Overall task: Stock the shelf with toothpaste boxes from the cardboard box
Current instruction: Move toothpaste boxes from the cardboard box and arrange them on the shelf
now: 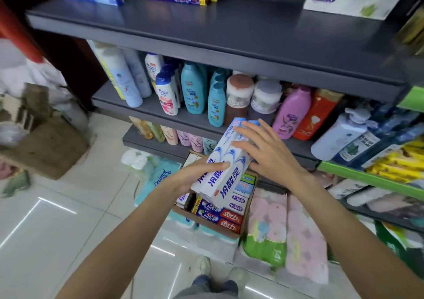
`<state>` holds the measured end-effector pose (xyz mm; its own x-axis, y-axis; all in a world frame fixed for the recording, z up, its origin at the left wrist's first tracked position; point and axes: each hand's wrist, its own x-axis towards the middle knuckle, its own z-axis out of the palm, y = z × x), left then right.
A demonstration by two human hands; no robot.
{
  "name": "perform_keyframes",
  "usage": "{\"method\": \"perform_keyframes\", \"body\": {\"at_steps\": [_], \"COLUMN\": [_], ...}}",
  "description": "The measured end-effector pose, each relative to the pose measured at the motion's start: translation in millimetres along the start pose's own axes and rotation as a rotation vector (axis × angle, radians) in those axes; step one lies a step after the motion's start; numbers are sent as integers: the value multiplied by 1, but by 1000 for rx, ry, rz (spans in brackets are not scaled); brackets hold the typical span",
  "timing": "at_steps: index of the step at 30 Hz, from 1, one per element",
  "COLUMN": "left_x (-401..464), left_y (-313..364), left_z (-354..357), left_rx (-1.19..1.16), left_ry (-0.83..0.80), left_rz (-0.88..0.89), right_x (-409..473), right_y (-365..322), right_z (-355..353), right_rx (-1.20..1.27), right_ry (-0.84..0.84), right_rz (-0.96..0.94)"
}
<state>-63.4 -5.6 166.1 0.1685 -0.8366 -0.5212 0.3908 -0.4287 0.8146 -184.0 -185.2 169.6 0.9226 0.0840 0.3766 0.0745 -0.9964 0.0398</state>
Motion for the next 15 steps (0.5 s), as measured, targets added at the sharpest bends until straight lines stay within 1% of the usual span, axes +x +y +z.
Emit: {"method": "perform_keyframes", "body": {"at_steps": [3, 6, 10, 13, 15], "left_x": [-5, -17, -43, -50, -50], "left_y": [8, 23, 64, 97, 120], "left_z": [4, -6, -29, -45, -52], "left_rx": [54, 142, 252, 395, 473], "left_ry": [97, 249, 446, 531, 550], "left_rz": [40, 154, 336, 430, 464], "right_x": [-10, -19, -14, 6, 25], "right_y": [15, 29, 41, 53, 64], "right_z": [-9, -30, -71, -100, -119], "right_rx": [-88, -161, -230, -275, -271], "right_ry": [-59, -9, 125, 203, 219], "right_rz": [-64, -23, 166, 328, 424]}}
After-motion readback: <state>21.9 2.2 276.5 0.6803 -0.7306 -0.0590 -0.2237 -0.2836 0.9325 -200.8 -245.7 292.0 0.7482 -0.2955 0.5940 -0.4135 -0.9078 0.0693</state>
